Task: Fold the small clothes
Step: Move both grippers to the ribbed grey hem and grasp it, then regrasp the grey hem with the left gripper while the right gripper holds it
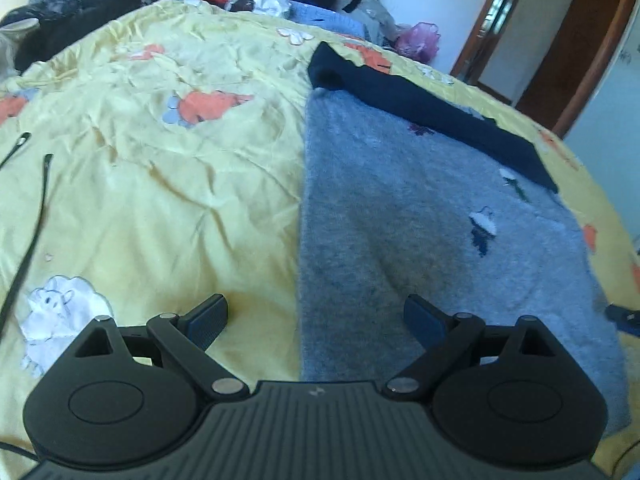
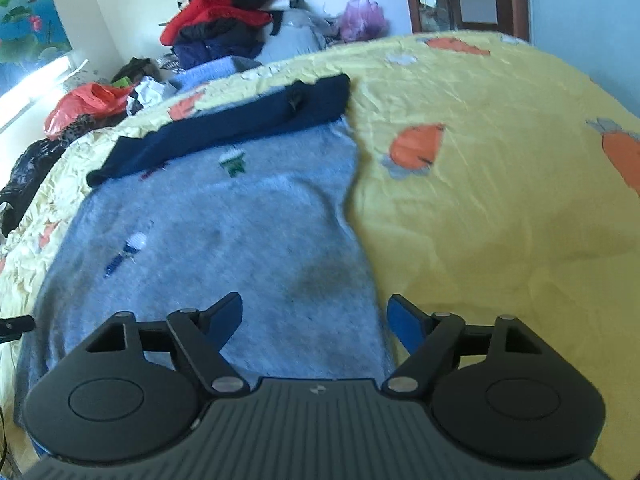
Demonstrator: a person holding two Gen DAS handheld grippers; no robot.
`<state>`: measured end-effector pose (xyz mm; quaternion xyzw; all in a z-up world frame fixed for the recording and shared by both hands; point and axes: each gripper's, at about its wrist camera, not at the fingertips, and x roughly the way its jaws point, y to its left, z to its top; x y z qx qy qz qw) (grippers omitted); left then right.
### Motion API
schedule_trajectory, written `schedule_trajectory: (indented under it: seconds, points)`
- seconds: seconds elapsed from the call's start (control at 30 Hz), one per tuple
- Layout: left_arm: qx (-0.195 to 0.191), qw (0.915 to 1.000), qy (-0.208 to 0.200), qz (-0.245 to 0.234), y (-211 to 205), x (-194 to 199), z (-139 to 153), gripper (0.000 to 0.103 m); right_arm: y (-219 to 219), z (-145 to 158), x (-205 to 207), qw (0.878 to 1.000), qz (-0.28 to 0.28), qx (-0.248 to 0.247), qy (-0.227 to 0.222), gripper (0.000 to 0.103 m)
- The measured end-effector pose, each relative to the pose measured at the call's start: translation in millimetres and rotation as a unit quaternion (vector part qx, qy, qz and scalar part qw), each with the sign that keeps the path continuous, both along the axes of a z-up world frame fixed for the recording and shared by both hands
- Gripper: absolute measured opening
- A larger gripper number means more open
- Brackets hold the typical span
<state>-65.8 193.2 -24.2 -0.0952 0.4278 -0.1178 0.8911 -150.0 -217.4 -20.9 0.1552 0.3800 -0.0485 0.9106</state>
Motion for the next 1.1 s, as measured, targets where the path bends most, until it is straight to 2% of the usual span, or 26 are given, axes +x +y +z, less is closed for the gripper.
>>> schedule_trajectory:
  seconds: [0.03, 0.17, 0.27, 0.3, 0.37, 0.4, 0.43, 0.47, 0.53, 0.7, 0.87, 1.0, 1.03, 1.07, 1.1]
  points:
    - [-0.006, 1.0000, 0.001, -0.007, -1.4, 1.0, -0.2, 0.096, 0.6, -1.5, 0.1, 1.000, 0.000, 0.002, 0.002, 0.071]
    - [-0.012, 0.9994, 0.002, -0.032, -14.9, 5.6, -1.4, 0.095, 8.0, -4.7, 2.4, 1.000, 0.017, 0.002, 0.003, 0.067]
    - [-0.020, 0.9987, 0.001, -0.047, -27.5, 9.3, -1.8, 0.094, 17.4, -5.2, 7.1, 1.000, 0.031, -0.002, 0.004, 0.054]
    - [-0.025, 0.9984, 0.000, -0.051, -31.3, 10.2, -2.0, 0.091, 21.0, -5.3, 9.0, 0.999, 0.033, -0.009, 0.005, 0.047]
    - [-0.017, 0.9982, -0.004, -0.058, -42.2, 11.8, -1.6, 0.062, 26.6, -5.3, 12.7, 0.999, 0.031, -0.024, 0.010, 0.033]
    - [0.000, 0.9982, -0.006, -0.060, -48.3, 12.6, -1.1, 0.056, 29.6, -5.5, 14.5, 0.999, 0.032, -0.033, 0.011, 0.024]
    - [0.021, 0.9981, -0.010, -0.058, -54.0, 13.3, -0.3, 0.048, 30.8, -5.2, 15.7, 0.999, 0.034, -0.038, 0.011, 0.019]
    - [0.033, 0.9978, -0.012, -0.057, -57.5, 13.9, 0.3, 0.030, 32.5, -4.3, 16.7, 0.998, 0.038, -0.041, 0.009, 0.019]
    - [0.039, 0.9977, -0.012, -0.054, -60.2, 15.8, 1.6, 0.013, 35.3, -0.7, 17.7, 0.998, 0.047, -0.049, 0.000, 0.016]
    - [0.037, 0.9970, -0.045, -0.051, -64.2, 19.0, 14.2, 0.010, 33.7, 13.5, 30.0, 0.997, 0.048, -0.057, -0.033, 0.014]
    - [0.075, 0.9927, -0.082, -0.045, -80.1, 34.6, 21.0, 0.010, 24.5, 17.2, 54.7, 0.996, 0.030, -0.066, -0.047, 0.014]
    - [0.098, 0.9914, -0.064, -0.059, -89.1, 42.6, 15.6, 0.012, 18.3, 5.1, 64.8, 0.998, 0.015, -0.062, -0.023, 0.016]
    - [0.105, 0.9907, -0.063, -0.060, -89.5, 40.9, 14.9, 0.013, 17.9, 3.6, 61.7, 0.998, 0.016, -0.056, -0.023, 0.025]
    - [0.113, 0.9898, -0.062, -0.062, -89.2, 37.9, 14.2, 0.019, 16.9, 3.1, 57.4, 0.998, 0.016, -0.053, -0.021, 0.032]
    - [0.118, 0.9891, -0.062, -0.063, -87.9, 34.3, 13.4, 0.026, 16.5, 3.0, 51.6, 0.998, 0.015, -0.053, -0.020, 0.049]
